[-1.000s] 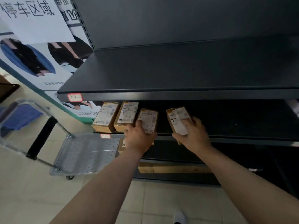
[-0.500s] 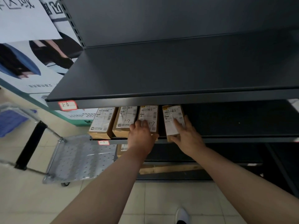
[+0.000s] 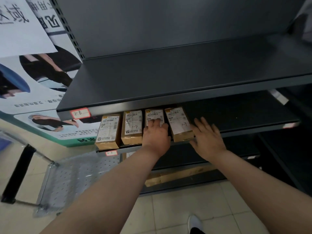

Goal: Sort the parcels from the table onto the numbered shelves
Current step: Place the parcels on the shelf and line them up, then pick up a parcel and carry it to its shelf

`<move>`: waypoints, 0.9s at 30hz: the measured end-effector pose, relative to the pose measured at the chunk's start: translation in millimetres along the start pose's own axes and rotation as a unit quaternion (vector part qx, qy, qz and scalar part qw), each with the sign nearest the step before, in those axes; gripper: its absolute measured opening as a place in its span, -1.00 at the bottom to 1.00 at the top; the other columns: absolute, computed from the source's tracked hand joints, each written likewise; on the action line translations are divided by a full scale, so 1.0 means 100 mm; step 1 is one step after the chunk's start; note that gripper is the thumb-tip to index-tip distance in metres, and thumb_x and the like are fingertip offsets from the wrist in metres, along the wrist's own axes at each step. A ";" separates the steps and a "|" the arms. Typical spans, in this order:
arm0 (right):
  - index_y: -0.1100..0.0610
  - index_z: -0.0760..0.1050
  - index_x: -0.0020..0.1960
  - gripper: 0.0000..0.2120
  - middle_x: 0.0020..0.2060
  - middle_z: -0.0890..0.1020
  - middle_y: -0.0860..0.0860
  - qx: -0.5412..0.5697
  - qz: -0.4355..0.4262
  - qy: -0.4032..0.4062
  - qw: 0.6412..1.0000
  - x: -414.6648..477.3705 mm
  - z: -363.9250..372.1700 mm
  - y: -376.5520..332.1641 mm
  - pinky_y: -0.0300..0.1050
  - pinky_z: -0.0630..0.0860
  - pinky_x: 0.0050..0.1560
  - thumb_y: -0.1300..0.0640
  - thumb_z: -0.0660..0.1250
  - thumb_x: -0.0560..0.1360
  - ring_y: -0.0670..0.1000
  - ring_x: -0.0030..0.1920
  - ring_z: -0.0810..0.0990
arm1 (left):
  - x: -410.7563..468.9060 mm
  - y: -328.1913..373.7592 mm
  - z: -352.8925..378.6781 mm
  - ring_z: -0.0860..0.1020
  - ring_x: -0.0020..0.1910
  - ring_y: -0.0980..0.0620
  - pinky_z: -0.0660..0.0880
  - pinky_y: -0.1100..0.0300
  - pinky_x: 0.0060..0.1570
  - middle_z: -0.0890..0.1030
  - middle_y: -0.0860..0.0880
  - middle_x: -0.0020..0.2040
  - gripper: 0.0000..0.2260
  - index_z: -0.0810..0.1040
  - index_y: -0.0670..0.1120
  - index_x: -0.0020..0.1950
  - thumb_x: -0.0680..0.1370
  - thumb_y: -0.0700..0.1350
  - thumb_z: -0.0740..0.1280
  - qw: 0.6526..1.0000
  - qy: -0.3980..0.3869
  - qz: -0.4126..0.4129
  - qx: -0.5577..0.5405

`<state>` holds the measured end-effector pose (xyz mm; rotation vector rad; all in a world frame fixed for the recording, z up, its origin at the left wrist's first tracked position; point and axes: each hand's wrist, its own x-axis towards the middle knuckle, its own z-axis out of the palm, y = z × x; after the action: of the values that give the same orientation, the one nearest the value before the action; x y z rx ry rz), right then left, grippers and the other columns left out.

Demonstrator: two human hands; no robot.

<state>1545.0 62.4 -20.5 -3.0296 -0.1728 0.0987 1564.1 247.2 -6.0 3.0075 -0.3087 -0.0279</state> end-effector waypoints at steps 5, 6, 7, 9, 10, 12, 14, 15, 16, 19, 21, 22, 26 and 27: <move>0.03 0.11 0.55 -0.43 0.56 0.06 -0.01 -0.018 0.088 -0.061 0.994 -0.46 -0.05 -0.02 0.12 -0.04 0.53 -0.09 0.15 0.60 0.03 0.56 -0.10 | -0.14 0.17 -0.07 0.35 0.29 -0.12 0.40 -0.02 0.23 0.43 -0.09 0.33 -0.64 0.44 -0.06 0.36 0.57 -0.03 0.27 0.995 -0.027 0.098 0.008; 0.04 0.12 0.54 -0.44 0.56 0.07 -0.01 -0.013 0.104 -0.063 0.993 -0.60 -0.03 0.00 0.11 -0.03 0.53 -0.09 0.15 0.60 0.03 0.56 -0.08 | -0.18 0.23 -0.06 0.37 0.26 -0.10 0.43 -0.01 0.18 0.45 -0.09 0.29 -0.65 0.44 -0.07 0.35 0.58 -0.03 0.26 0.993 -0.035 0.115 0.009; 0.03 0.13 0.54 -0.44 0.56 0.08 -0.01 -0.005 0.117 -0.063 0.991 -0.74 -0.01 0.02 0.10 -0.03 0.52 -0.10 0.15 0.60 0.04 0.56 -0.07 | -0.22 0.29 -0.04 0.39 0.24 -0.10 0.44 -0.01 0.16 0.47 -0.09 0.27 -0.66 0.44 -0.07 0.35 0.58 -0.03 0.25 0.990 -0.045 0.133 0.010; 0.02 0.13 0.54 -0.45 0.55 0.09 -0.01 0.008 0.147 -0.065 0.987 -1.07 0.04 0.08 0.09 -0.02 0.52 -0.10 0.14 0.61 0.05 0.56 -0.06 | -0.30 0.42 0.02 0.41 0.24 -0.10 0.46 -0.02 0.15 0.49 -0.10 0.26 -0.67 0.45 -0.08 0.34 0.60 -0.03 0.23 0.981 -0.067 0.181 -0.003; 0.02 0.13 0.54 -0.46 0.55 0.09 -0.01 0.012 0.165 -0.065 0.984 -1.24 0.07 0.12 0.10 -0.02 0.52 -0.10 0.13 0.61 0.05 0.56 -0.07 | -0.35 0.49 0.06 0.42 0.23 -0.10 0.46 0.00 0.15 0.50 -0.11 0.25 -0.68 0.47 -0.09 0.33 0.61 -0.04 0.22 0.975 -0.080 0.207 -0.013; 0.01 0.13 0.54 -0.47 0.55 0.09 -0.02 0.024 0.208 -0.070 0.975 -1.59 0.10 0.20 0.10 -0.02 0.52 -0.11 0.11 0.62 0.04 0.56 -0.07 | -0.44 0.68 0.12 0.44 0.21 -0.11 0.48 0.00 0.11 0.51 -0.12 0.23 -0.70 0.48 -0.09 0.31 0.61 -0.06 0.23 0.964 -0.101 0.243 -0.018; 0.00 0.12 0.54 -0.46 0.56 0.08 -0.01 0.037 0.253 -0.081 0.963 -1.96 0.11 0.28 0.08 -0.02 0.52 -0.12 0.10 0.62 0.04 0.56 -0.07 | -0.55 0.92 0.18 0.43 0.23 -0.12 0.48 -0.01 0.11 0.52 -0.12 0.22 -0.70 0.48 -0.08 0.31 0.60 -0.07 0.24 0.955 -0.117 0.272 0.001; 0.00 0.11 0.55 -0.45 0.56 0.08 -0.01 0.041 0.274 -0.086 0.957 -2.15 0.12 0.33 0.07 -0.02 0.51 -0.12 0.10 0.62 0.04 0.56 -0.07 | -0.62 1.05 0.21 0.42 0.23 -0.13 0.48 -0.02 0.11 0.51 -0.11 0.23 -0.69 0.47 -0.08 0.32 0.59 -0.08 0.24 0.948 -0.129 0.290 0.014; 0.00 0.11 0.55 -0.45 0.56 0.08 0.00 0.044 0.296 -0.090 0.950 -2.34 0.13 0.37 0.06 -0.01 0.51 -0.13 0.10 0.62 0.04 0.56 -0.06 | -0.69 1.18 0.24 0.41 0.23 -0.13 0.47 -0.01 0.10 0.51 -0.11 0.23 -0.68 0.47 -0.08 0.33 0.58 -0.07 0.24 0.939 -0.144 0.311 0.024; 0.02 0.10 0.55 -0.43 0.55 0.11 0.02 0.067 0.355 -0.094 0.928 -2.91 0.16 0.49 0.04 0.05 0.50 -0.13 0.12 0.61 0.04 0.55 0.00 | -0.93 1.58 0.29 0.41 0.23 -0.14 0.46 -0.01 0.10 0.50 -0.12 0.23 -0.67 0.46 -0.09 0.32 0.57 -0.04 0.25 0.906 -0.191 0.374 0.046; 0.03 0.10 0.55 -0.43 0.55 0.12 0.02 0.078 0.388 -0.093 0.914 -3.30 0.18 0.55 0.03 0.10 0.50 -0.13 0.12 0.61 0.04 0.55 0.03 | -1.14 1.88 0.31 0.40 0.24 -0.15 0.45 -0.01 0.14 0.50 -0.12 0.23 -0.68 0.47 -0.07 0.30 0.57 -0.04 0.26 0.888 -0.199 0.410 0.056; 0.03 0.10 0.55 -0.43 0.54 0.14 0.02 0.080 0.403 -0.088 0.907 -3.50 0.18 0.58 0.03 0.13 0.49 -0.14 0.12 0.61 0.05 0.54 0.05 | -1.26 2.05 0.31 0.40 0.26 -0.14 0.45 0.00 0.16 0.50 -0.11 0.24 -0.68 0.47 -0.06 0.31 0.58 -0.03 0.26 0.880 -0.202 0.425 0.057; 0.01 0.12 0.54 -0.44 0.52 0.20 0.02 0.090 0.469 -0.066 0.876 -4.38 0.20 0.61 0.02 0.17 0.47 -0.14 0.12 0.61 0.06 0.52 0.13 | -1.87 2.72 0.35 0.39 0.27 -0.11 0.44 -0.02 0.19 0.49 -0.08 0.27 -0.65 0.43 -0.02 0.37 0.60 0.01 0.24 0.840 -0.215 0.494 0.060; 0.02 0.12 0.55 -0.44 0.52 0.19 0.03 0.094 0.487 -0.064 0.866 -4.63 0.21 0.61 0.02 0.15 0.47 -0.14 0.12 0.61 0.06 0.53 0.11 | -2.05 2.90 0.37 0.39 0.28 -0.10 0.44 -0.02 0.19 0.48 -0.07 0.27 -0.64 0.42 -0.01 0.39 0.60 0.01 0.25 0.830 -0.219 0.509 0.058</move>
<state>1091.4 -50.2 -20.6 -2.5814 1.2745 0.3595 1303.8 3.2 -6.7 2.4727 -1.9289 -0.6049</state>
